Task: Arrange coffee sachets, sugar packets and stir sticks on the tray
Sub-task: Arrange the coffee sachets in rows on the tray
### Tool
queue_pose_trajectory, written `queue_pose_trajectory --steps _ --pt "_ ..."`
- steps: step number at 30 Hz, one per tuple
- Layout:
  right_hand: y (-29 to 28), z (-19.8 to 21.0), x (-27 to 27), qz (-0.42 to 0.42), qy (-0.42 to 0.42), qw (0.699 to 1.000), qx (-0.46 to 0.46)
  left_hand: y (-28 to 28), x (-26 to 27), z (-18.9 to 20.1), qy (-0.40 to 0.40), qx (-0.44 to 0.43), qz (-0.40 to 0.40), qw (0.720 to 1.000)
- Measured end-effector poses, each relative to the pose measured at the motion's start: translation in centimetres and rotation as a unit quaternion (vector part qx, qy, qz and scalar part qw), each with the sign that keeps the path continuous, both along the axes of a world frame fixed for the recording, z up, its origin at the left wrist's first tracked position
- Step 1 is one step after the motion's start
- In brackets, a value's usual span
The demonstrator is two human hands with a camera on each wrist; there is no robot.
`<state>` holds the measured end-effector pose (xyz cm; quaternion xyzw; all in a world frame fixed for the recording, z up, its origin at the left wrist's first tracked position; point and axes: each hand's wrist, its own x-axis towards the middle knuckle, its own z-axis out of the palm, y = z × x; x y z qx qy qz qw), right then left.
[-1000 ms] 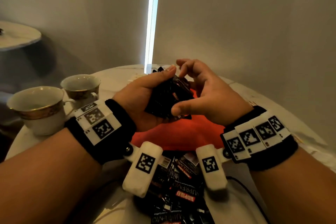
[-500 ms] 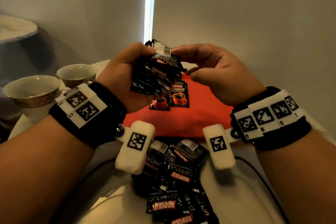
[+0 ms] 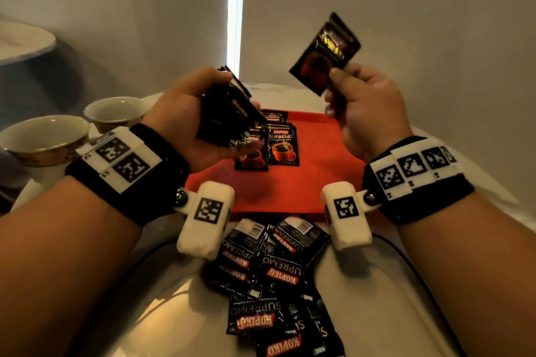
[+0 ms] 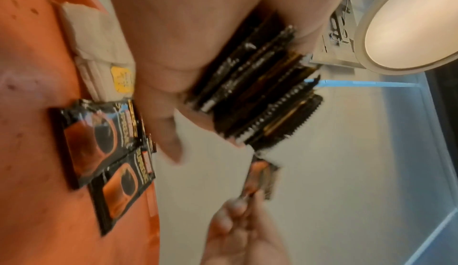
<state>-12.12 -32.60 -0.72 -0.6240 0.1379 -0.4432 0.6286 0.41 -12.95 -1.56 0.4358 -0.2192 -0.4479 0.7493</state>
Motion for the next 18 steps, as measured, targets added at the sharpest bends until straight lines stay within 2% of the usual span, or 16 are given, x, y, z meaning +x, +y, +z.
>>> queue_pose_trajectory --steps 3,6,8,18 --pt "-1.9 -2.2 0.3 0.044 0.122 0.986 0.101 0.2 0.4 0.2 -0.007 0.025 0.04 0.999" --pt "-2.7 -4.0 0.0 0.124 0.237 0.953 0.145 0.3 0.8 0.2 -0.018 0.06 0.058 0.996" --pt "-2.5 -4.3 -0.2 0.138 0.287 0.936 0.15 0.3 1.1 0.0 -0.031 0.09 0.057 0.994" --pt "-1.2 -4.2 -0.3 0.105 0.352 0.925 0.093 -0.4 0.9 -1.0 -0.013 0.094 0.059 0.994"
